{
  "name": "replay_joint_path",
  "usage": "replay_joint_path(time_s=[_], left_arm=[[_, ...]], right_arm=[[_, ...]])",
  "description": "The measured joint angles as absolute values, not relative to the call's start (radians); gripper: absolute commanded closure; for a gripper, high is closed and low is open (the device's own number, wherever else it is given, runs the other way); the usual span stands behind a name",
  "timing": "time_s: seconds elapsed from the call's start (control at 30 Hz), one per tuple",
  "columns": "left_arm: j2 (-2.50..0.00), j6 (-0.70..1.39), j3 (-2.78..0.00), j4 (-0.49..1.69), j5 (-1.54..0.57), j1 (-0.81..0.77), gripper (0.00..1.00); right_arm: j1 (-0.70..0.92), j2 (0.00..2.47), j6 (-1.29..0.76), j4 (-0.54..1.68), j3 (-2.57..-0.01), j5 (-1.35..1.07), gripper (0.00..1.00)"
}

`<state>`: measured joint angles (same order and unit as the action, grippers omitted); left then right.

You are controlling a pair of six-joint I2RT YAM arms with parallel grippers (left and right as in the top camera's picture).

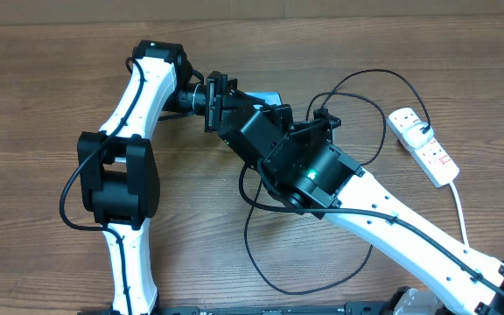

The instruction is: Plug charger to phone and switch on socket

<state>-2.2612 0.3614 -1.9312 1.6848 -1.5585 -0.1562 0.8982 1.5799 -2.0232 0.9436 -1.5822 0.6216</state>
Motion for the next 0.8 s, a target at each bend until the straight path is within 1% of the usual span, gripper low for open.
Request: replay_joint_path(time_s=[0.07,0.13,0.27,0.3,0.33,0.37,0.4,0.43,0.53,0.6,0.7,0.8], left_arm=[[-2.261,0.364,-1.931,1.687,-1.554,-0.156,0.95],[-2.261,0.364,-1.931,1.687,-1.552,-0.156,0.96],[-2.261,0.364,-1.931,1.687,-1.551,-0.156,0.96],[-2.261,0.364,-1.931,1.686,-1.551,-0.156,0.96],[-2.261,0.363,-1.931,1.686,-1.551,-0.156,0.96],[-2.261,0.36,-1.931,1.686,-1.549,-0.156,0.96],[-2.261,0.356,-1.931,1.679,-1.545,-0.155,0.96],[-2.261,0.354,-1.931,1.665,-1.539,-0.154,0.96],[-2.261,0.339,-1.931,1.59,-1.5,-0.145,0.96],[-2.261,0.337,-1.931,1.525,-1.457,-0.137,0.96],[-2.261,0.333,-1.932,1.425,-1.377,-0.117,0.96],[-2.261,0.307,-1.932,1.374,-1.308,-0.095,0.96]], right_arm=[[0.899,1.58,-2.023,0.942,-1.583,0.627,0.6],[0.899,1.58,-2.023,0.942,-1.584,0.63,0.47],[0.898,1.58,-2.023,0.944,-1.584,0.638,0.3],[0.898,1.58,-2.023,0.95,-1.584,0.642,0.28],[0.899,1.58,-2.022,0.97,-1.585,0.655,0.21],[0.899,1.58,-2.022,0.987,-1.586,0.669,0.17],[0.899,1.58,-2.022,1.003,-1.586,0.684,0.07],[0.899,1.58,-2.023,1.032,-1.586,0.708,0.0],[0.898,1.578,-2.02,1.119,-1.586,0.764,0.0],[0.896,1.574,-2.0,1.13,-1.586,0.78,0.0],[0.871,1.552,-1.867,1.13,-1.586,0.785,0.0],[0.803,1.528,-1.692,1.131,-1.588,0.739,0.0]])
